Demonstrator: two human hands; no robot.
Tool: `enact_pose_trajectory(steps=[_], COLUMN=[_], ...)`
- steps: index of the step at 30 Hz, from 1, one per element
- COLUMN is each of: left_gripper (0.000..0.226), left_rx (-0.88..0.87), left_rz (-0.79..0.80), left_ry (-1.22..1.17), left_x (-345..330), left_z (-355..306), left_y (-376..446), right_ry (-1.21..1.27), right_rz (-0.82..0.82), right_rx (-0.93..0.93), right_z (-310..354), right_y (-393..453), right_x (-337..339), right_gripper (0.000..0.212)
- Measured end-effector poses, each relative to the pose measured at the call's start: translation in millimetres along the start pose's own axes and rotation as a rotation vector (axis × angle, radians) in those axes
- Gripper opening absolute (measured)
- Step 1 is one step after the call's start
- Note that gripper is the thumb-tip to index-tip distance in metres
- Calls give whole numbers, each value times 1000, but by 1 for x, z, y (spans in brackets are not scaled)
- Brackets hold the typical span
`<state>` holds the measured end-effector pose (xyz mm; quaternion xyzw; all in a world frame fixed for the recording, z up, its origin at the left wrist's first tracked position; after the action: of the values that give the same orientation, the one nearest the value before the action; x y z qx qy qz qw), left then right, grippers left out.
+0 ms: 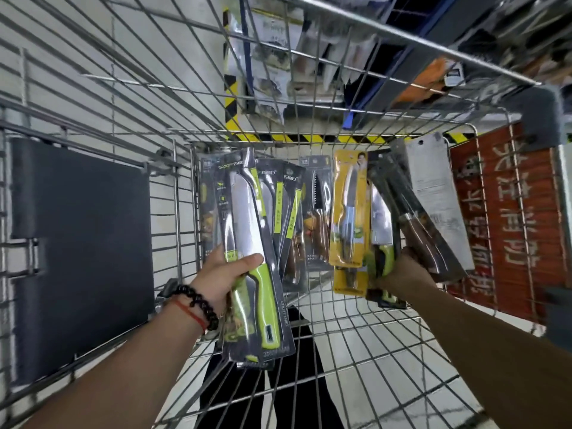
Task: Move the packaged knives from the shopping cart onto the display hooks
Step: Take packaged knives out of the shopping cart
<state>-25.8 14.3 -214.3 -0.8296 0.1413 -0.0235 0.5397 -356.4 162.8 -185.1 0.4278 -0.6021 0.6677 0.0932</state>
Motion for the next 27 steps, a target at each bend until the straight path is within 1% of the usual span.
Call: enact_pose_trajectory(steps=[3,4,5,7,8,9,11,12,14,15,17,18,21,24,25,26,27], left_gripper=[116,117,118,125,131,139,148,148,143,140,136,136,125,107,93,74,61], left_rx=[9,8,7,0,-2,-4,-7,-11,-15,-17,-16,-20,-42,-84,-119,-157,-163], left_rz=[-5,-10,-15,-12,-14,-24,-44,-52,-82,-102,-123,-135,-184,-138,-134,-127,-114], left_ry=[5,8,-1,-4,-7,-26,-50,-49,-51,-58,-83,-97,-126,-86,-73,-81,-106], left_x=[-2,-2,-2,-5,-6,-6,-5,-6,-6,-7,-10,-11,-14,-35,-40,-46,-52], left_z=[0,-1,-1,-5,-7,-8,-10,-13,-17,-19,-22,-24,-28,-40,-45,-50,-52], left_y=[-2,-3,-3,-7,-9,-10,-14,-16,-20,-21,-22,-22,-19,-24,-28,-30,-30], right_ry=[62,120,208,464,585,697,851,882,897,916,995,999,939,879,867,849,821], right_rz=[102,100,94,114,174,264,429,474,500,525,552,543,486,480,484,483,464], right_rx=[-40,-57,-88,-147,-170,-205,-234,-238,-200,-170,-79,-23,158,228,266,310,345], right_z=[-4,-9,-17,-30,-28,-26,-21,-21,-23,-20,-6,4,34,68,85,102,117], right_y=[1,6,10,4,-11,-24,-50,-59,-68,-76,-89,-96,-112,-121,-125,-129,-131], right_x=[6,12,20,36,44,49,62,69,81,84,86,85,70,40,30,20,11], right_gripper=[40,36,33,40,44,44,28,27,53,58,42,41,50,46,45,48,53])
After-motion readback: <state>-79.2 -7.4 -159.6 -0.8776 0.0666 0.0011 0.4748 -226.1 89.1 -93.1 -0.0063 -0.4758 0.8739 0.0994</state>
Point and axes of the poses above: each hand's wrist, its own y-axis towards the middle knuckle, its own x-axis out of the back of the hand, z = x × y, the point moved 8 cm from there along y, towards the middle knuckle, and after that the axes turned 5 degrees about -z, right-handed, at the moved point
